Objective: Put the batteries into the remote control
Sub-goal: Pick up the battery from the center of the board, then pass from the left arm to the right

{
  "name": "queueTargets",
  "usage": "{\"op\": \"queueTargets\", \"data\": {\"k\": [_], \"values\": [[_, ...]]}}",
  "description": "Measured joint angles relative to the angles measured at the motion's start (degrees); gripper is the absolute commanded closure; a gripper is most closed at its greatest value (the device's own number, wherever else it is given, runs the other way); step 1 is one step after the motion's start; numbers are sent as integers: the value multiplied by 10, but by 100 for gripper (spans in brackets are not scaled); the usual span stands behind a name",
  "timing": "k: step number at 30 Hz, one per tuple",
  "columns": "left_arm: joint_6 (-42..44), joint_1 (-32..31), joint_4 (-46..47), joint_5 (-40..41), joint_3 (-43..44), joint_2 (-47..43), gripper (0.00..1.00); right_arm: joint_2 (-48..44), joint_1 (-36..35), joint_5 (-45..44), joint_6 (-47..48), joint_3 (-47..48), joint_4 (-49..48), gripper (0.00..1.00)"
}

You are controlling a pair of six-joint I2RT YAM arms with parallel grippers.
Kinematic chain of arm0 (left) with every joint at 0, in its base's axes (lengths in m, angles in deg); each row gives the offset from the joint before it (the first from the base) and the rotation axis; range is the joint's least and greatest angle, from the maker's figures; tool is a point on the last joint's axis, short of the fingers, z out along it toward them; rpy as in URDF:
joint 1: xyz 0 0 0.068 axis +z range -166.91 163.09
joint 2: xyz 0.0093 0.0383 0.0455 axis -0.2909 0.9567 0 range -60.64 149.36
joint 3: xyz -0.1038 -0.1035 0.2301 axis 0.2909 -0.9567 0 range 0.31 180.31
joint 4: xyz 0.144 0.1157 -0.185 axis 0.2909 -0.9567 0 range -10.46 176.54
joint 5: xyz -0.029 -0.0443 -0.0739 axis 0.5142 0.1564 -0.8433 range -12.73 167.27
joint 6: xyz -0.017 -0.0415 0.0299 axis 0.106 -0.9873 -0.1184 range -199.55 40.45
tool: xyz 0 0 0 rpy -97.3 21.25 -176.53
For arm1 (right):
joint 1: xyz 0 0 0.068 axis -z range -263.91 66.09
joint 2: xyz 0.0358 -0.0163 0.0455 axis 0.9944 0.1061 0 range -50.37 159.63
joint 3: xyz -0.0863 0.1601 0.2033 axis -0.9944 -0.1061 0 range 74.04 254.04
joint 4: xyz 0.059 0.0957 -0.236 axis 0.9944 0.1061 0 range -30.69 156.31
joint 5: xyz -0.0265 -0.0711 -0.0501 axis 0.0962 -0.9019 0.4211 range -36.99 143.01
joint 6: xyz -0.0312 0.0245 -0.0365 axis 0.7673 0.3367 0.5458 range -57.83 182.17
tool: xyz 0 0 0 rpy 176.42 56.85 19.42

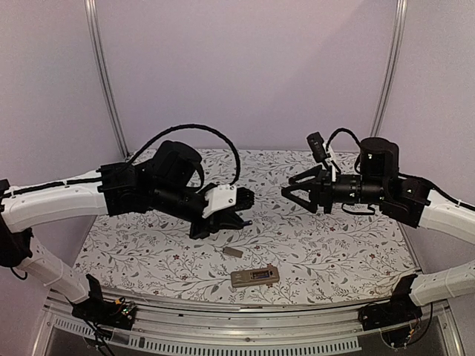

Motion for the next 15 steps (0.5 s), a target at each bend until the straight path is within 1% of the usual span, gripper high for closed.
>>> {"op": "queueTargets", "data": {"k": [4, 8, 11, 13, 15], "values": [[-20, -19, -13, 16, 5, 9, 100, -4, 1, 6, -21, 0, 0, 42], [-56, -24, -44, 33, 35, 52, 100, -2, 2, 8, -44, -2, 1, 43], [-82, -35, -50, 32, 33, 72, 100, 5, 2, 21, -59, -9, 0, 45], [-108, -42, -23, 28, 16, 68, 100, 12, 2, 35, -64, -16, 0, 46], [-141, -44, 33, 24, -13, 57, 100, 14, 2, 51, -68, -25, -3, 47]]}}
